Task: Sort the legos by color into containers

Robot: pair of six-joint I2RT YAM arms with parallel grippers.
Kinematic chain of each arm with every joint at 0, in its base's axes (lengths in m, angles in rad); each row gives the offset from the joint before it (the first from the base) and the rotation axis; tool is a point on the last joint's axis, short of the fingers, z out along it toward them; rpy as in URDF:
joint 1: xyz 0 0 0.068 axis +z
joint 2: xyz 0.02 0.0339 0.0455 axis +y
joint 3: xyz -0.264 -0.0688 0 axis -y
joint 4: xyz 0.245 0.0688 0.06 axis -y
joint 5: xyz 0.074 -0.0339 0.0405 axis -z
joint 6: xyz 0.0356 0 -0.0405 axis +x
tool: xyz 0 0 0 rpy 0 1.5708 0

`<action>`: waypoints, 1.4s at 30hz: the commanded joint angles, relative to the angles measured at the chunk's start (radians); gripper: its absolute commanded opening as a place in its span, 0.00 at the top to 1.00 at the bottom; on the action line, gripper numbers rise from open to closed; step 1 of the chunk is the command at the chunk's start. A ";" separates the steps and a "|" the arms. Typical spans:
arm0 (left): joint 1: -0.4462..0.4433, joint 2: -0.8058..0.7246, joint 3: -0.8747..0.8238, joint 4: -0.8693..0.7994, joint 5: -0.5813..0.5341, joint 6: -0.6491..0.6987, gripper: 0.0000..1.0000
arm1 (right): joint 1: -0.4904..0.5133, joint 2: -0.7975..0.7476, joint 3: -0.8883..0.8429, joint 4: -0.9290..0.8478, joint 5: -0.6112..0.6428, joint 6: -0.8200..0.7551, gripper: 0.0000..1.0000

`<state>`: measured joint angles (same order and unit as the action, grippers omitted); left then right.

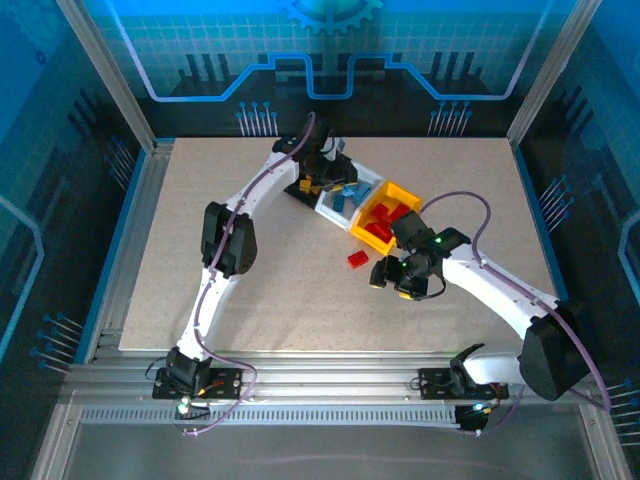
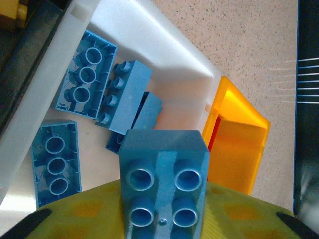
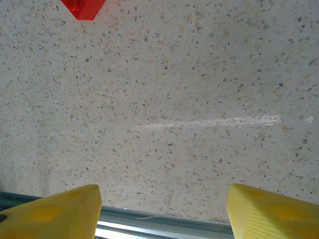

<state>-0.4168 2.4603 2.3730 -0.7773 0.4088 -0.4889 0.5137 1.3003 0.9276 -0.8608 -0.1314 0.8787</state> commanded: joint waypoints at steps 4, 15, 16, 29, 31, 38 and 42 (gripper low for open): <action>0.013 0.012 0.042 -0.031 0.012 0.002 0.42 | -0.011 0.004 0.036 -0.026 0.007 -0.010 0.31; 0.031 -0.171 -0.081 -0.050 -0.002 0.030 0.27 | 0.042 0.049 0.103 -0.085 0.090 0.031 0.31; 0.032 -0.224 -0.137 -0.044 -0.009 0.039 0.26 | 0.052 0.069 0.116 -0.084 0.097 0.041 0.31; 0.036 -1.030 -1.031 -0.011 -0.061 0.048 0.11 | 0.121 0.435 0.406 -0.104 0.235 0.090 0.20; 0.036 -1.144 -1.125 -0.034 -0.081 0.031 0.03 | 0.126 0.475 0.435 -0.101 0.241 0.151 0.19; 0.035 -1.468 -1.330 -0.164 -0.146 -0.056 0.01 | 0.199 0.560 0.533 -0.109 0.374 0.509 0.19; 0.034 -1.597 -1.394 -0.221 -0.156 -0.106 0.01 | 0.198 0.613 0.595 -0.112 0.398 0.616 0.21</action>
<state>-0.3851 0.9241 1.0142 -0.9173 0.2802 -0.5266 0.7105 1.8767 1.4723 -0.9360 0.1898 1.3281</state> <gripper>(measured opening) 0.989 0.795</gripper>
